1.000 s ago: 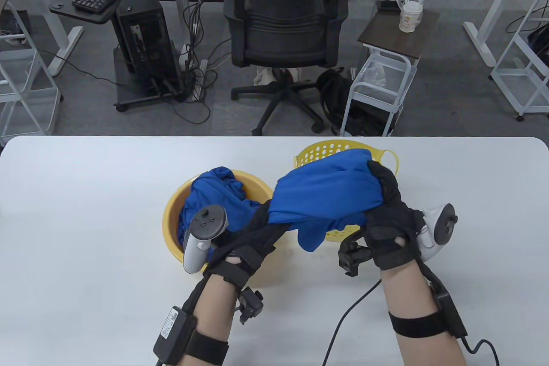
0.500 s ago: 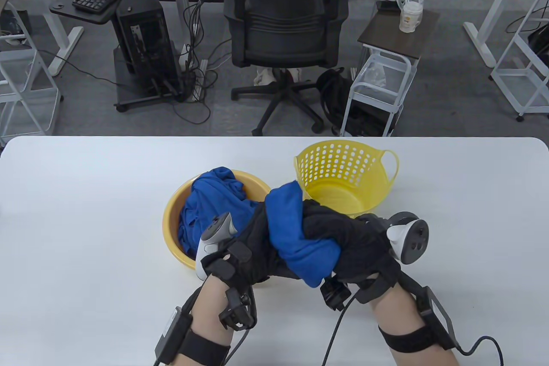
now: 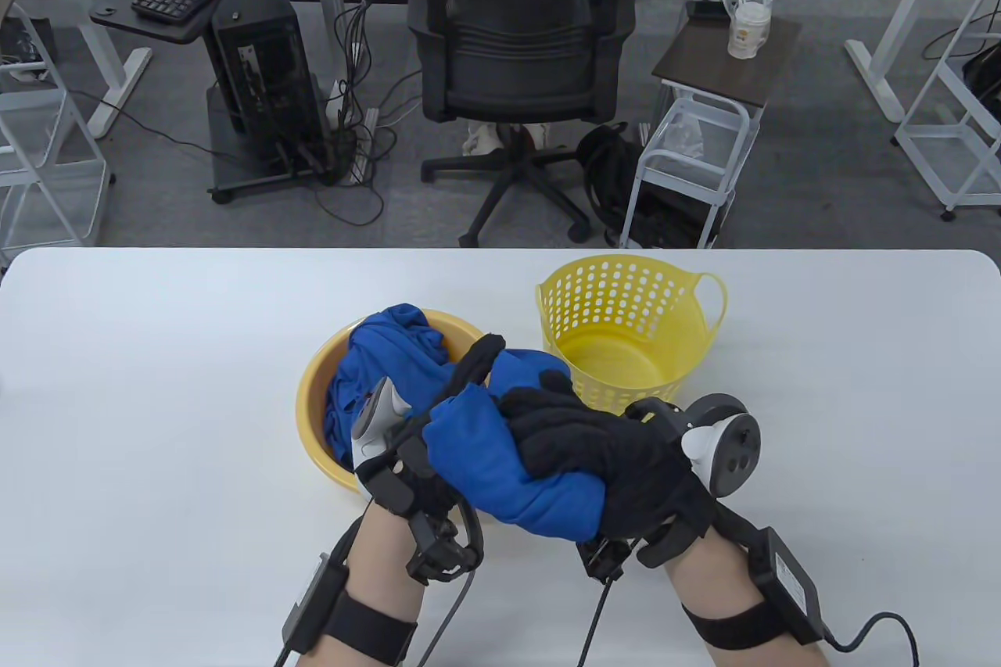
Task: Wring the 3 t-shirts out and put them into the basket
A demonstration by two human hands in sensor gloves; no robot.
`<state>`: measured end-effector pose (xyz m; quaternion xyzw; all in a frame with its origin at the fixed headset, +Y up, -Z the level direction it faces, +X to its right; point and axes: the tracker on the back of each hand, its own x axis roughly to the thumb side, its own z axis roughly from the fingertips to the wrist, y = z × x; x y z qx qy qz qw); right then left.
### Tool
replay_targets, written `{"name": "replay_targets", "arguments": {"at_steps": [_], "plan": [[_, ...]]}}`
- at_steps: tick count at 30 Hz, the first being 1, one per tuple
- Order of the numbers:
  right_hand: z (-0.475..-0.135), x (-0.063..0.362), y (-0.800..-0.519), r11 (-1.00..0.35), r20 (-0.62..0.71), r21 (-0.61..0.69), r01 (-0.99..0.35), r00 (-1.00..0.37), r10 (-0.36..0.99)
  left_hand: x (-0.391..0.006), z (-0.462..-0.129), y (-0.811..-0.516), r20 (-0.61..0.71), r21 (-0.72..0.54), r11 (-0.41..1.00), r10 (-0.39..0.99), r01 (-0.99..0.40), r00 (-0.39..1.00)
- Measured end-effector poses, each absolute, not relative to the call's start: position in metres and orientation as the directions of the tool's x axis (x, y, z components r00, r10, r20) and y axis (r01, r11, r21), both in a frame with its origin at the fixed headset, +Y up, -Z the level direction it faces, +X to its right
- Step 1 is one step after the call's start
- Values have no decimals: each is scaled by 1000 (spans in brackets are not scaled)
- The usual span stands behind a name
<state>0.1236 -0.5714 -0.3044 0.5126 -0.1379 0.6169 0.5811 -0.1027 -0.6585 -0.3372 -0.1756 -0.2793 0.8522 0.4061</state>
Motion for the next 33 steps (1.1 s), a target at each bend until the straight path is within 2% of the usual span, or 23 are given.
{"name": "replay_targets", "arguments": {"at_steps": [2,4,7,9,10,12,15,19,21,22,25,27,31,33], "plan": [[-316,131,-579,-166,736,382,-909,191,649,-112,-334,-648,11,-583,-546,735,-602,-677],[-331,134,-592,-70,617,428,-901,235,751,-120,-331,-639,105,-586,-491,742,-644,-662],[-352,132,-616,132,313,557,-820,354,881,-127,-324,-622,294,-533,-288,819,-795,-493],[-360,131,-626,238,130,645,-726,411,902,-127,-319,-613,359,-537,-142,854,-832,-378],[-362,132,-628,253,86,660,-707,407,909,-126,-317,-611,371,-548,-90,865,-832,-338],[-366,137,-629,218,88,669,-711,366,926,-121,-314,-606,396,-576,37,887,-817,-239],[-369,143,-629,214,62,653,-727,334,941,-116,-311,-604,426,-566,140,893,-812,-142],[-372,149,-630,224,35,629,-745,315,949,-113,-309,-606,452,-576,159,879,-802,-150],[-373,154,-629,183,65,607,-773,278,958,-113,-309,-608,395,-622,97,896,-777,-204],[-374,155,-629,151,84,607,-780,252,964,-113,-308,-608,375,-617,93,908,-782,-188],[-372,156,-627,74,117,568,-819,170,978,-110,-303,-605,486,-379,290,871,-879,78],[-372,157,-627,70,113,544,-836,155,981,-105,-296,-599,546,-218,426,799,-878,252],[-374,162,-628,33,123,501,-865,109,986,-89,-286,-590,609,-1,715,555,-699,567],[-373,162,-628,-4,135,469,-883,67,989,-84,-285,-591,603,41,786,473,-617,642]]}}
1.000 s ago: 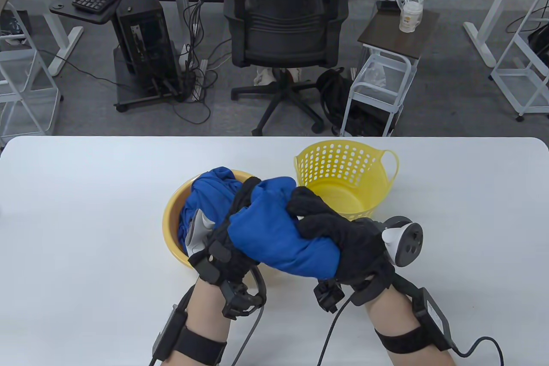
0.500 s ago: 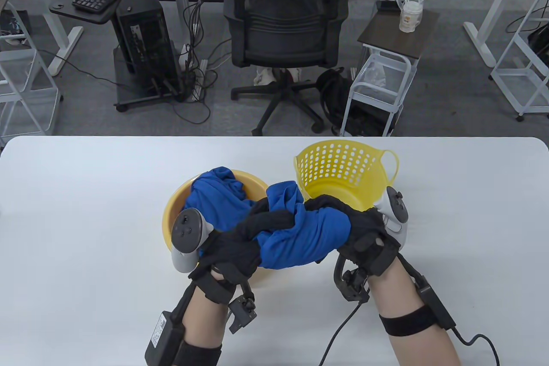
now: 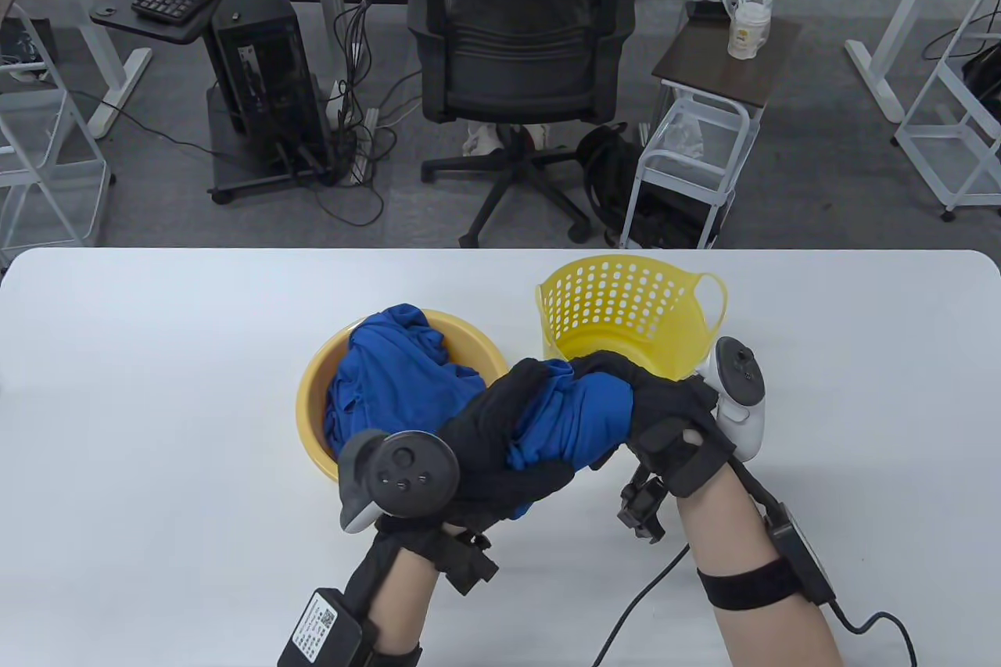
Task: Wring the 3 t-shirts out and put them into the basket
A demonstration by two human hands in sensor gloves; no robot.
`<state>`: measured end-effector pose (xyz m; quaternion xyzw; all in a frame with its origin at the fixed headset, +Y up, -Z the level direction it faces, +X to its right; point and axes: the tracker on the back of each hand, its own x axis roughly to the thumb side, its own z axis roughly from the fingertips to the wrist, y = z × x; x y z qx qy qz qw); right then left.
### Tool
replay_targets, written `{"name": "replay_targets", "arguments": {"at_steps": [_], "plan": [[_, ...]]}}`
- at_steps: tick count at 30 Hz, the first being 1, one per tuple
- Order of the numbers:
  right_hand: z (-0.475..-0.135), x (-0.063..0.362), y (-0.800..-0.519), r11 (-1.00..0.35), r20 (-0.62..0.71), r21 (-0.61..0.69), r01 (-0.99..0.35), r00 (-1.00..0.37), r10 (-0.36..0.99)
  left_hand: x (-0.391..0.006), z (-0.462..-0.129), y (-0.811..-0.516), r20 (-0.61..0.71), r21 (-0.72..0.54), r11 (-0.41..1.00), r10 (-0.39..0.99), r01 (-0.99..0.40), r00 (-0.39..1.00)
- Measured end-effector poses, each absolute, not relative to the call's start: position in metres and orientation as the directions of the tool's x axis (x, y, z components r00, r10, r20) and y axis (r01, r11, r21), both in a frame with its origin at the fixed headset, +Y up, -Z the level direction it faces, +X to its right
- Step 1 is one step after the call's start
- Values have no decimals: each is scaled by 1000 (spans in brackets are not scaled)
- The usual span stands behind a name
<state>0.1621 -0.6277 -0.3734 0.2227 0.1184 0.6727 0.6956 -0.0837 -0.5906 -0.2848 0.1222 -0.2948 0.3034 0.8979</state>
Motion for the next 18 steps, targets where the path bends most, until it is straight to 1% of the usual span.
{"name": "replay_targets", "arguments": {"at_steps": [2,5,8,9,10,11,12,13,14,15,16,18], "plan": [[-373,162,-628,-27,134,446,-894,37,990,-78,-284,-592,602,44,822,432,-568,672],[-374,166,-632,-29,91,398,-917,8,996,-64,-281,-597,602,98,895,294,-434,743],[-376,169,-635,-25,43,370,-929,-10,999,-50,-279,-602,588,141,929,198,-341,785],[-374,169,-636,-29,30,351,-936,-19,999,-48,-279,-603,576,154,935,178,-319,798],[-372,168,-635,-28,28,334,-942,-20,999,-50,-280,-603,560,173,926,187,-335,807],[-371,167,-634,-26,24,320,-947,-20,1000,-55,-283,-602,553,167,907,239,-387,798],[-369,164,-634,9,30,325,-946,20,999,-65,-290,-604,547,88,854,389,-512,742],[-368,162,-633,37,39,339,-940,54,998,-72,-295,-606,539,38,807,480,-589,692],[-366,157,-631,85,66,391,-917,119,991,-86,-302,-611,513,-36,715,613,-699,601],[-365,152,-629,111,90,453,-884,169,981,-98,-308,-614,483,-85,628,705,-774,519],[-363,147,-626,110,117,516,-850,198,973,-109,-312,-617,449,-133,546,777,-827,441],[-360,143,-621,101,206,539,-836,248,947,-124,-315,-620,384,-155,431,855,-889,348]]}}
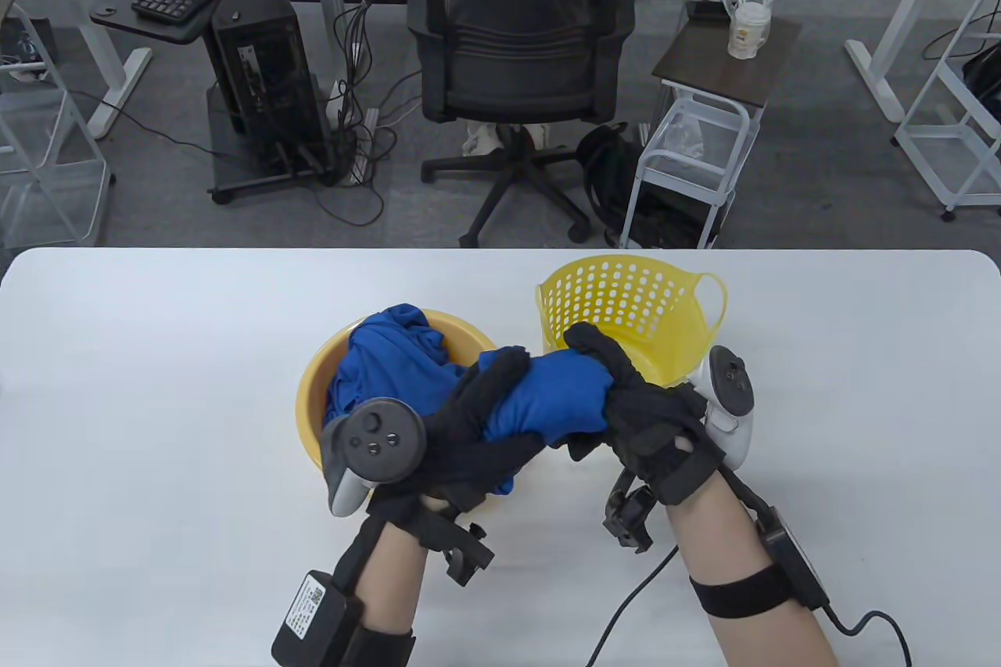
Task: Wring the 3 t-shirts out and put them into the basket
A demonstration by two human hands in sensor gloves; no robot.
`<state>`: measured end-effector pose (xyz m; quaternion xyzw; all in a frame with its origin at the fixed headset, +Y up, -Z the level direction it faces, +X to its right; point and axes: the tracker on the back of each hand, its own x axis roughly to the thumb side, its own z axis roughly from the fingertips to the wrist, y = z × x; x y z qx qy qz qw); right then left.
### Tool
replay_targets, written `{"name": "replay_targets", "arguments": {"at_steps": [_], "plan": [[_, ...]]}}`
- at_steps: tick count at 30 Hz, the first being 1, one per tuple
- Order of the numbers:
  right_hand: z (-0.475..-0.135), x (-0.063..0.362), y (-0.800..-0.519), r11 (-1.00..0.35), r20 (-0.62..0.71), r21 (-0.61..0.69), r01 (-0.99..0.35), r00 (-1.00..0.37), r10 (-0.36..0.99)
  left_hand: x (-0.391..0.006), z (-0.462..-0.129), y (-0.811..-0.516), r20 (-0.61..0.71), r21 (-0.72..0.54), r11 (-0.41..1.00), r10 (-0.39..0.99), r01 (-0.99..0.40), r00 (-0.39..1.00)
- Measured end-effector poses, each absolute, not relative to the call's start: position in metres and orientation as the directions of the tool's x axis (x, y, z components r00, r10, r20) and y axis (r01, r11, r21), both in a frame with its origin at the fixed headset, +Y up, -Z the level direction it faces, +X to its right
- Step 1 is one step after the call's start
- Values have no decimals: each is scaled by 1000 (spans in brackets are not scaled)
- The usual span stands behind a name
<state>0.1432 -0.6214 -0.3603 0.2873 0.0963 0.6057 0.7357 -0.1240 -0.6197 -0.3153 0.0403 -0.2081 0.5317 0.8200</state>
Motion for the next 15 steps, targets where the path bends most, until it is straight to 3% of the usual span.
{"name": "replay_targets", "arguments": {"at_steps": [2,4,5,6,7,8,10,11,13,15], "plan": [[-356,142,-615,27,328,500,-866,218,919,-136,-317,-623,317,-167,301,918,-939,238],[-346,142,-603,-243,589,362,-900,19,808,-145,-318,-627,244,-208,154,964,-966,102],[-339,140,-596,-453,733,173,-875,-193,652,-149,-319,-628,201,-235,96,978,-967,49],[-334,138,-593,-551,785,34,-834,-319,531,-150,-319,-630,176,-258,58,984,-965,13],[-325,133,-591,-666,814,-237,-707,-519,262,-150,-320,-633,142,-301,5,989,-954,-39],[-318,127,-592,-689,765,-462,-559,-643,9,-149,-321,-635,106,-344,-35,991,-938,-76],[-307,113,-601,-559,559,-775,-294,-731,-392,-142,-322,-640,21,-440,-101,992,-893,-123],[-305,108,-604,-516,516,-819,-253,-719,-466,-138,-322,-641,-12,-471,-102,994,-876,-109],[-305,101,-613,-504,525,-820,-271,-706,-475,-128,-321,-642,-51,-523,-7,998,-852,23],[-307,99,-619,-493,541,-819,-295,-685,-488,-119,-322,-643,-2,-551,96,993,-829,117]]}}
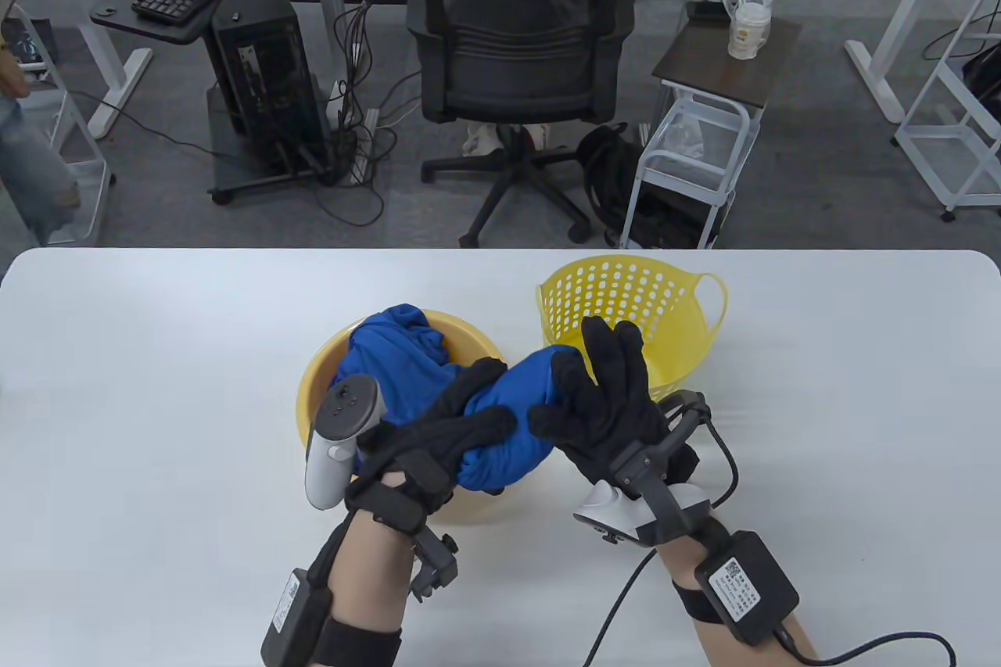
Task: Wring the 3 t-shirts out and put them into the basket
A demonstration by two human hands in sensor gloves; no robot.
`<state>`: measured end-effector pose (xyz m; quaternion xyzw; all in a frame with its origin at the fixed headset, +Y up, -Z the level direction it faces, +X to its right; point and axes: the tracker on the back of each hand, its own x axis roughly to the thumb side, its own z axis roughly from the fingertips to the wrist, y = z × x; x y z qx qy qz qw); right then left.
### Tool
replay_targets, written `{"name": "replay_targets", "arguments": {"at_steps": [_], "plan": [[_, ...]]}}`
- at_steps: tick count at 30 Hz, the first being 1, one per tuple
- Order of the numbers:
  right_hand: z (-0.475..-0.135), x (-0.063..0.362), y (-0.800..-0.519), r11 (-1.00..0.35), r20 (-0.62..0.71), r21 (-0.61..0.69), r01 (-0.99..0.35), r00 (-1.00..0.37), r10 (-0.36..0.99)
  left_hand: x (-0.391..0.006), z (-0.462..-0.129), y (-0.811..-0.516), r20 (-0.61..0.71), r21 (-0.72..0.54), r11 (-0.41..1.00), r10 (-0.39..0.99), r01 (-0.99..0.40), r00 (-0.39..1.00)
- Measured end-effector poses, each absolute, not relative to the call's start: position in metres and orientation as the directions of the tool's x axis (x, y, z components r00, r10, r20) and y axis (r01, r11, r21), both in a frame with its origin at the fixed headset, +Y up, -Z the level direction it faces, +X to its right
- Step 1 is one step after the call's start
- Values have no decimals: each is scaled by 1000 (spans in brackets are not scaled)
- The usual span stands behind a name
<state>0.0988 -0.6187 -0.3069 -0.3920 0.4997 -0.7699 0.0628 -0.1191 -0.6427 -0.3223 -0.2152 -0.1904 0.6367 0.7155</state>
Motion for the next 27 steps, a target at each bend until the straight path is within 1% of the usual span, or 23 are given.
{"name": "replay_targets", "arguments": {"at_steps": [1,2,4,5,6,7,9,10,13,15,17,18,23,24,26,27], "plan": [[-308,101,-620,-481,529,-828,-287,-683,-503,-118,-322,-643,-7,-542,103,992,-834,128],[-309,104,-621,-491,548,-817,-302,-669,-501,-115,-322,-642,-9,-543,109,991,-833,135],[-307,107,-620,-491,588,-796,-354,-645,-487,-110,-324,-640,103,-596,206,978,-776,181],[-305,108,-617,-483,590,-798,-362,-636,-498,-110,-323,-638,123,-607,227,974,-761,191],[-302,109,-612,-471,607,-788,-396,-624,-492,-109,-322,-636,140,-610,224,975,-760,175],[-301,110,-609,-483,637,-765,-427,-613,-468,-109,-321,-633,155,-609,231,973,-759,172],[-302,114,-602,-511,716,-688,-515,-597,-363,-109,-319,-628,219,-580,261,962,-772,161],[-303,114,-601,-539,740,-657,-527,-586,-330,-109,-318,-628,230,-559,270,959,-784,167],[-306,114,-600,-601,755,-616,-510,-599,-266,-110,-318,-629,251,-514,260,957,-818,147],[-308,112,-602,-629,765,-596,-499,-592,-255,-110,-319,-630,272,-501,290,947,-816,170],[-310,111,-602,-693,774,-552,-464,-594,-218,-112,-319,-628,283,-528,333,936,-781,208],[-310,110,-601,-713,792,-519,-472,-580,-192,-113,-319,-627,295,-530,348,931,-773,216],[-310,114,-591,-756,821,-429,-495,-563,-98,-109,-316,-624,301,-560,348,931,-752,207],[-311,117,-591,-736,812,-447,-509,-576,-94,-108,-314,-623,302,-539,344,931,-769,205],[-315,119,-593,-732,805,-420,-536,-592,-28,-106,-313,-623,328,-472,377,914,-797,238],[-317,120,-595,-729,795,-425,-536,-607,-17,-104,-313,-624,337,-442,375,911,-815,236]]}}
